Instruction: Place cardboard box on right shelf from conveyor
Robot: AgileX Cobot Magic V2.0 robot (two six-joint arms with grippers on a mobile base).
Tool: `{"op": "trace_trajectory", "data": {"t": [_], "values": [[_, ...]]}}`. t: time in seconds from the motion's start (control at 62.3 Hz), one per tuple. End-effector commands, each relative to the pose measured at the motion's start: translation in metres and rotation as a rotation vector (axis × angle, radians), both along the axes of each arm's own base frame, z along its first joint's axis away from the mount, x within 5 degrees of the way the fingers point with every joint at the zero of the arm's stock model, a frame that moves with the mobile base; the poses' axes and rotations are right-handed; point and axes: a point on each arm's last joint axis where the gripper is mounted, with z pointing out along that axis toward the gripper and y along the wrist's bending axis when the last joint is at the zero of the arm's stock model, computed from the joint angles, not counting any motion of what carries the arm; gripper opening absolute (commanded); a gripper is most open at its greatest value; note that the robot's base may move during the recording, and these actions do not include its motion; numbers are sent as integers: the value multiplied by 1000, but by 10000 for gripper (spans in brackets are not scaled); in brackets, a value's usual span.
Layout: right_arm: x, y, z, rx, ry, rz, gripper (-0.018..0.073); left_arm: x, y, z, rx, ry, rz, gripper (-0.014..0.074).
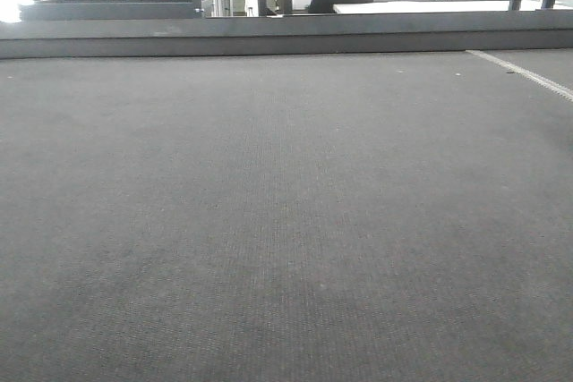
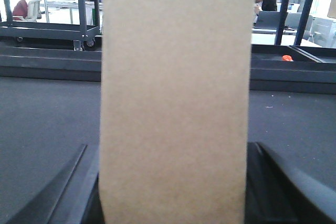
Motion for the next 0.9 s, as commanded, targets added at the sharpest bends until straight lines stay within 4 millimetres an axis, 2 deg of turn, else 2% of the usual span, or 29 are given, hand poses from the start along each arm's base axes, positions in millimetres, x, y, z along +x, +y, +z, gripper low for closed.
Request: {"op": "trace_trajectory", "data": {"t": [0.0, 0.883], "values": [[-3, -2, 17, -15, -115, -22, 74, 0, 0, 5, -10, -84, 4, -116], [-3, -2, 17, -15, -115, -22, 74, 0, 0, 5, -10, -84, 4, -116]]}}
